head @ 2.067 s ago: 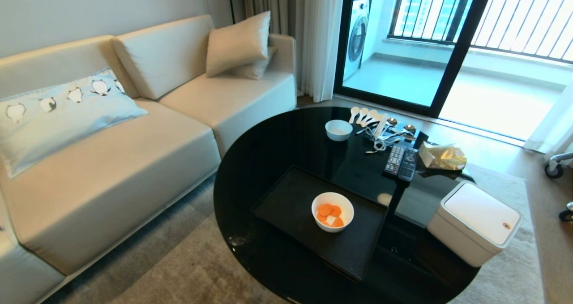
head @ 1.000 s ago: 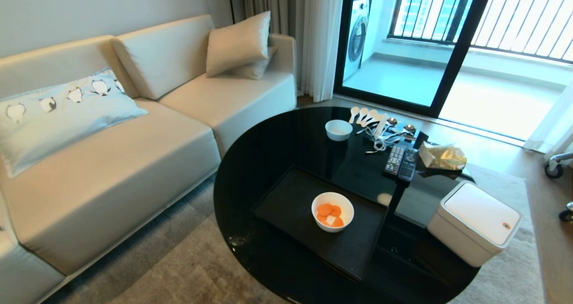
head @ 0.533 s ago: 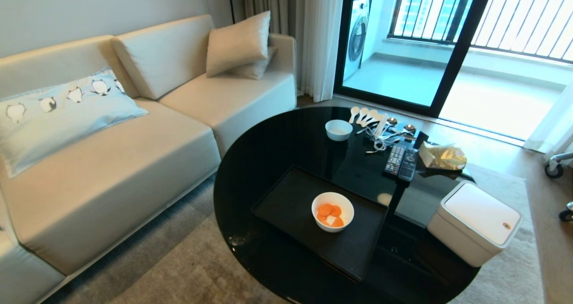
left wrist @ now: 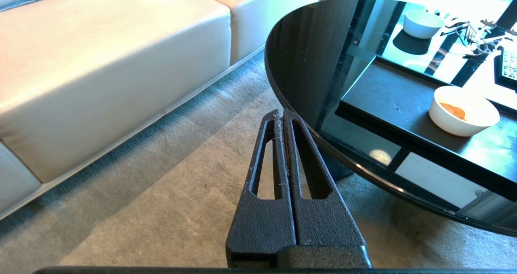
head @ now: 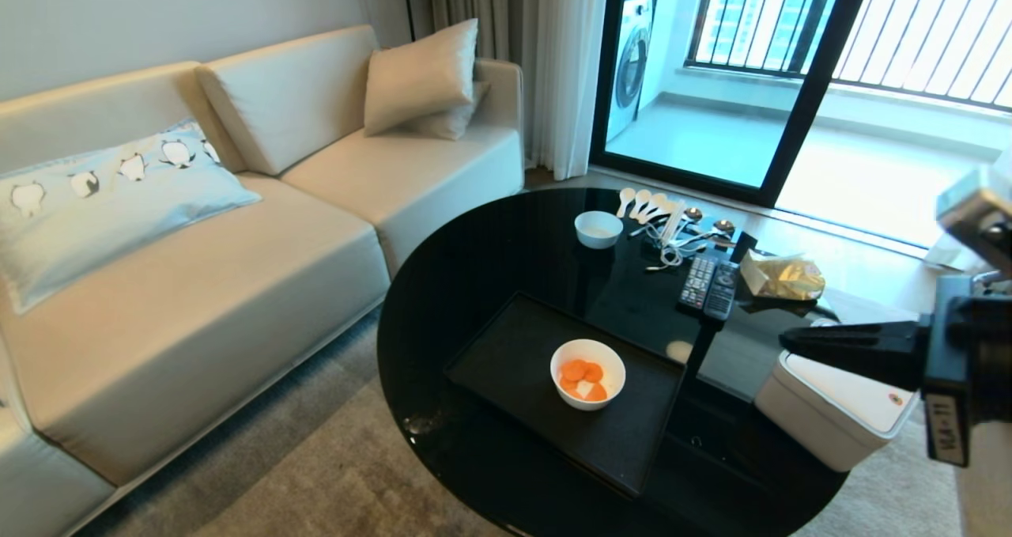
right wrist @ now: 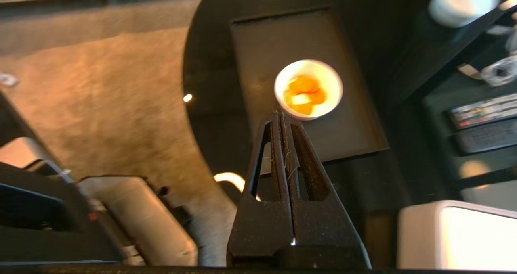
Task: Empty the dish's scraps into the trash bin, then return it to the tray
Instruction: Pick up the bowl with leftover food
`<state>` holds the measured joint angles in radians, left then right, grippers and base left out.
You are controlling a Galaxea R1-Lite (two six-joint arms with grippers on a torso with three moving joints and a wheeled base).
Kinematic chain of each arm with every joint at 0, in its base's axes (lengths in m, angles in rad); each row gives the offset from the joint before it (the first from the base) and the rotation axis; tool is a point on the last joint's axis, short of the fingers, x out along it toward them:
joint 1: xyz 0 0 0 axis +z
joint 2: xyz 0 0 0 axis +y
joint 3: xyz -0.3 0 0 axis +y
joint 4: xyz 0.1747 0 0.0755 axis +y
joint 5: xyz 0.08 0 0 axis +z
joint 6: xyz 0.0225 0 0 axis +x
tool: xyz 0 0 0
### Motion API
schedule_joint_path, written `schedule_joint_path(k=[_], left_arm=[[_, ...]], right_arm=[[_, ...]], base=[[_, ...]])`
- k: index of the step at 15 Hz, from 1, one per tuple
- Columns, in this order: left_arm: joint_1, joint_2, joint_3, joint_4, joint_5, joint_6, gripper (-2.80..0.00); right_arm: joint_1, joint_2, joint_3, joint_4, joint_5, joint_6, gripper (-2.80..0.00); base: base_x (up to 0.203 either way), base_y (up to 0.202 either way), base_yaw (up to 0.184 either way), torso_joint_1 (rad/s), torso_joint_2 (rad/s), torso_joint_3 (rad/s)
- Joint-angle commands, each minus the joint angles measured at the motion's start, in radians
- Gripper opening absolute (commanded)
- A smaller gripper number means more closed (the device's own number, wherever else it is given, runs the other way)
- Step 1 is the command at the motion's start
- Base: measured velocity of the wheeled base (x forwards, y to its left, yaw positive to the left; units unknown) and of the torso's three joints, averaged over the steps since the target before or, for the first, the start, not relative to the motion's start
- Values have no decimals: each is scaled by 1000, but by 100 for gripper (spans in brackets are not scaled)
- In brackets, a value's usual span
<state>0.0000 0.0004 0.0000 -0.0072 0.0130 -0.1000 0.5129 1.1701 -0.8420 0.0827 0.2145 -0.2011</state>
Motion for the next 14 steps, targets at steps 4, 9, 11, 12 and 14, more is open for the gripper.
schedule_joint_path(k=[4, 9, 11, 12, 14], left_arm=[[0, 0, 0, 0, 1, -1, -280], [0, 0, 0, 0, 1, -1, -280], [0, 0, 0, 0, 1, -1, -280], [0, 0, 0, 0, 1, -1, -280], [0, 0, 0, 0, 1, -1, -280]], right_arm=[[202, 303, -77, -2, -290, 190, -280], [328, 613, -337, 5, -605, 323, -280], [340, 707, -426, 15, -648, 336, -280], [341, 747, -475, 39, -659, 339, -280], [336, 821, -568, 95, -671, 351, -280]], base=[[0, 0, 0, 0, 0, 0], [0, 0, 0, 0, 0, 0], [0, 0, 0, 0, 0, 0], [0, 0, 0, 0, 0, 0], [0, 0, 0, 0, 0, 0]])
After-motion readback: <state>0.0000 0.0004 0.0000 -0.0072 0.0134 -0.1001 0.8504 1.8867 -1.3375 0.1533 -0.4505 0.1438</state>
